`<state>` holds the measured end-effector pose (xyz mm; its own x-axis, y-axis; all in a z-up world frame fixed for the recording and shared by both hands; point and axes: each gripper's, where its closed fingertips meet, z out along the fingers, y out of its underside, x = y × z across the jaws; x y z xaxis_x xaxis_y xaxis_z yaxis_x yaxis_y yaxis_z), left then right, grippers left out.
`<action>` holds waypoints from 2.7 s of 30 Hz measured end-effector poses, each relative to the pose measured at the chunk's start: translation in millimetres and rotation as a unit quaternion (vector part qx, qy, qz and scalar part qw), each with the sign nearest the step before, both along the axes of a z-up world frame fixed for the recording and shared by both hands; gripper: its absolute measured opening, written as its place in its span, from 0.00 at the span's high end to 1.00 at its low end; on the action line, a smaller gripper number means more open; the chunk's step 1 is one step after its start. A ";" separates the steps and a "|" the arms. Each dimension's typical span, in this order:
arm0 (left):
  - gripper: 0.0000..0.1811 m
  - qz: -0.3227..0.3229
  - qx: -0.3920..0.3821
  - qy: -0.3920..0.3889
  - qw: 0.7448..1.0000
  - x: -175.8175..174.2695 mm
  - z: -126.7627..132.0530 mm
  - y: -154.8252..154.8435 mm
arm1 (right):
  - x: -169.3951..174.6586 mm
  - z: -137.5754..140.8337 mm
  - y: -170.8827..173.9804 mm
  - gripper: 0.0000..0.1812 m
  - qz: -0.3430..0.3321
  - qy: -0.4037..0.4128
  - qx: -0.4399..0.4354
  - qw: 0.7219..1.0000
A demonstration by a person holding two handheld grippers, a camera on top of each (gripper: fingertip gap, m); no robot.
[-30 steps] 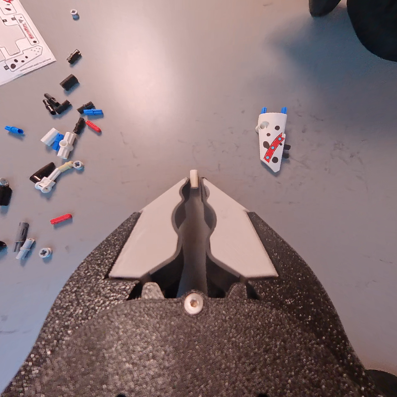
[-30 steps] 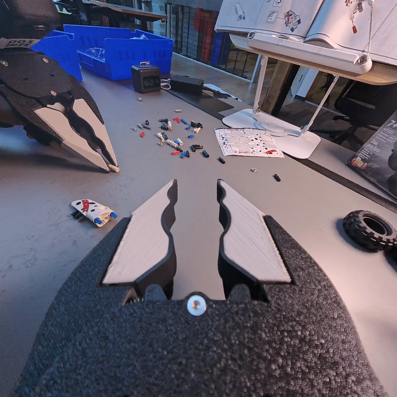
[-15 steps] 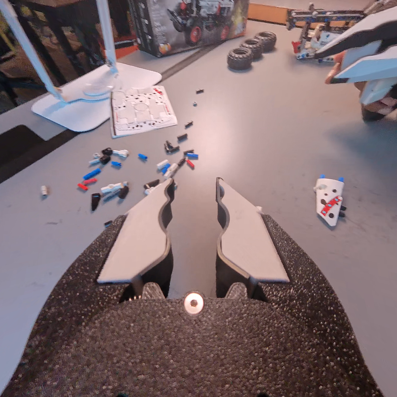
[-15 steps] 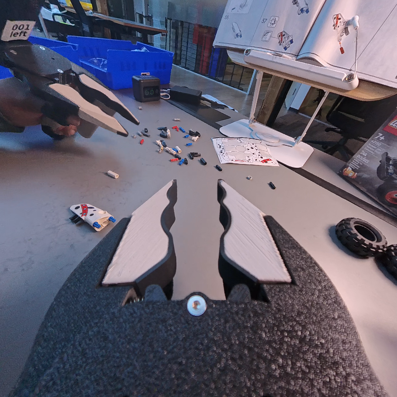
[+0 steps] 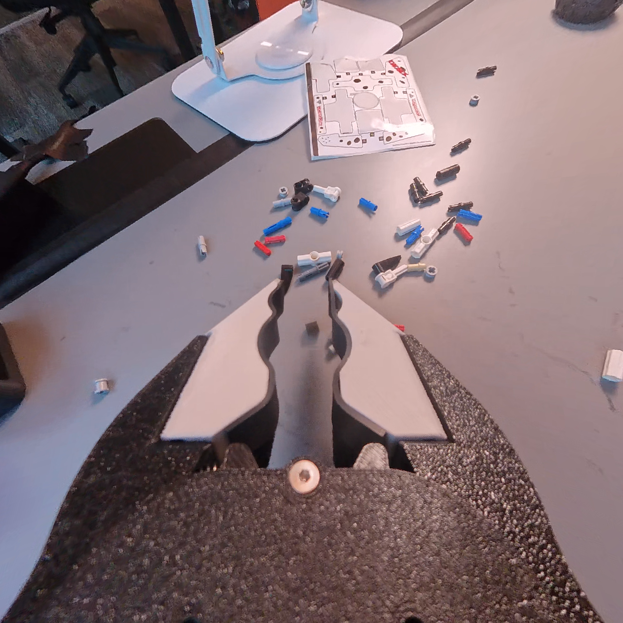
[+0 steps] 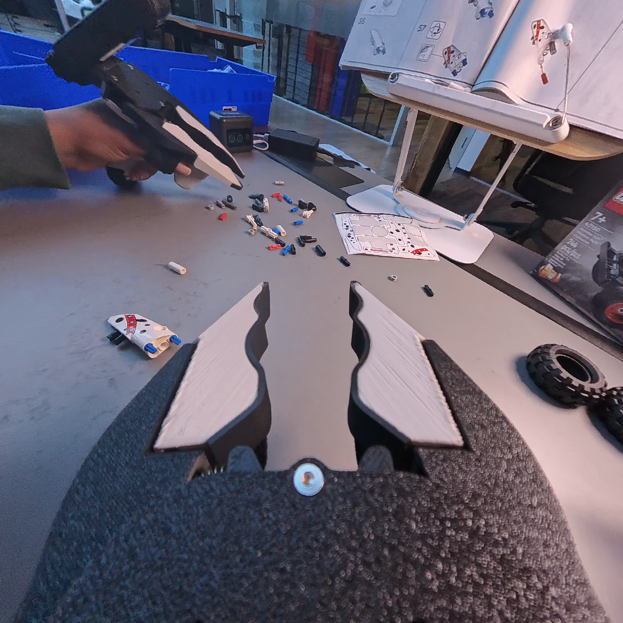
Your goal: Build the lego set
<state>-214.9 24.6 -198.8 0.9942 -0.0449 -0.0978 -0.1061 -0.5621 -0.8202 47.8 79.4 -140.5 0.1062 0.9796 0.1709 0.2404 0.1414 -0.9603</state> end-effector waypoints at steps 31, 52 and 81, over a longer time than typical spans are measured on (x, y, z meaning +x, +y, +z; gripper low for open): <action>0.95 -0.090 -0.077 0.030 0.992 24.5 -26.3 17.7 | -0.2 -5.0 -2.4 0.76 0.014 -0.013 0.004 1.000; 0.96 -0.094 -0.094 -0.064 0.989 29.1 -27.2 12.3 | -1.6 -9.2 -4.8 0.77 0.020 -0.023 0.010 0.999; 0.97 -0.211 -0.099 -0.061 0.971 137.3 -24.2 -61.3 | -1.4 -8.1 -7.3 0.78 0.024 -0.026 0.028 0.999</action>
